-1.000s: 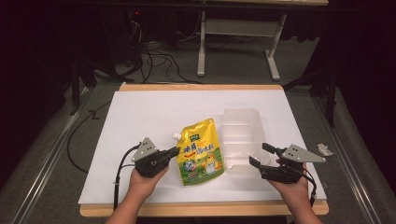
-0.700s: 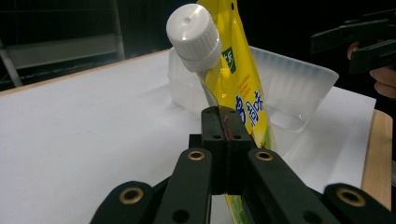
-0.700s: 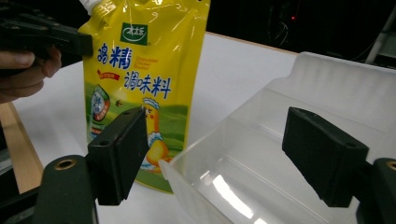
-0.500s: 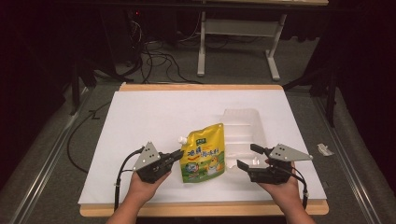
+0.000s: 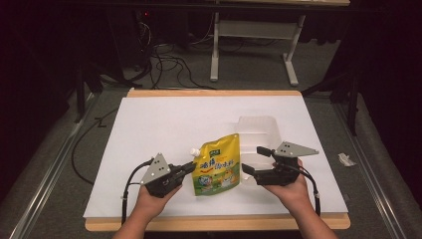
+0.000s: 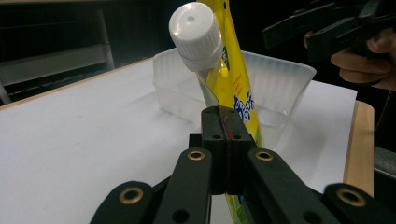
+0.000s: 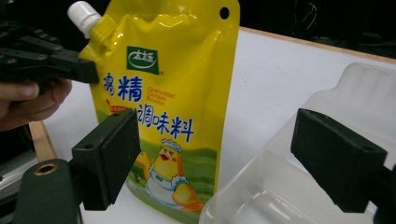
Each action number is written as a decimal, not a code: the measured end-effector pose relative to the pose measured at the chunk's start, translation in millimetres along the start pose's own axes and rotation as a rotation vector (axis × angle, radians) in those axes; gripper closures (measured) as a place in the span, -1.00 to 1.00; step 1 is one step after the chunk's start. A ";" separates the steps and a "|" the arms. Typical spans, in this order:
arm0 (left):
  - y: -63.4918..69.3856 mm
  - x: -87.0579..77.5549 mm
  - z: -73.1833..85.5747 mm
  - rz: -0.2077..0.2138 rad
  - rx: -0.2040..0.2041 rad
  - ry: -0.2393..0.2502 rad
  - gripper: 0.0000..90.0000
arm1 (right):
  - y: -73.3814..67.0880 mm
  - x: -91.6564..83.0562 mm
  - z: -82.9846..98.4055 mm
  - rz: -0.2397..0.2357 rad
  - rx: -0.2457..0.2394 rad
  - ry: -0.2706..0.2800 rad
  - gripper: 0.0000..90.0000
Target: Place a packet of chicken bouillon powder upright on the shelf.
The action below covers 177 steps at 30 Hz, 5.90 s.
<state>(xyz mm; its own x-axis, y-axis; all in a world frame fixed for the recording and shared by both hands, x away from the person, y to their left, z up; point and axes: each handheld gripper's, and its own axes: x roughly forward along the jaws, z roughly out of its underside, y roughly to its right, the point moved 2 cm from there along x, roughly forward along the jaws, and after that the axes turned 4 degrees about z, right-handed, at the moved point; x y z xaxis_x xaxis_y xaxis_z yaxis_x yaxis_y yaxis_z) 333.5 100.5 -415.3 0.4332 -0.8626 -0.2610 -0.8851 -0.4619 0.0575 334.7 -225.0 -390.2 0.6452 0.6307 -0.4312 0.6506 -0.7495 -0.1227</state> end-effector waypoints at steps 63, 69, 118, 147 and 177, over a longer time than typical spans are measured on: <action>-19.7 -3.5 0.7 -0.082 -0.032 0.013 0.98 | -32.3 34.9 -13.4 -0.158 0.004 0.017 0.79; -16.6 -3.8 2.4 -0.075 -0.041 0.018 0.82 | -35.3 39.0 -9.0 -0.194 -0.001 -0.012 0.48; -42.0 -32.4 37.9 -0.240 -0.098 -0.089 -0.20 | -57.4 67.4 3.5 -0.227 -0.074 -0.085 0.90; -45.6 -42.2 44.8 -0.274 -0.124 -0.071 -0.20 | -56.7 48.6 -7.5 -0.303 -0.079 -0.003 1.00; -42.8 -48.4 51.6 -0.289 -0.146 -0.082 -0.28 | -19.6 6.2 -46.8 -0.297 -0.076 0.140 1.00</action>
<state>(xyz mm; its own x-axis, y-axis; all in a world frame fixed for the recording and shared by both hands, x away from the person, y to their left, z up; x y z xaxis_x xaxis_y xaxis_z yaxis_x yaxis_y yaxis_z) 341.6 172.7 -454.9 0.6425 -0.6749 -0.3630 -0.6914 -0.7148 0.1052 344.7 -197.0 -348.7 0.4683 0.8448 -0.2588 0.8431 -0.5149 -0.1551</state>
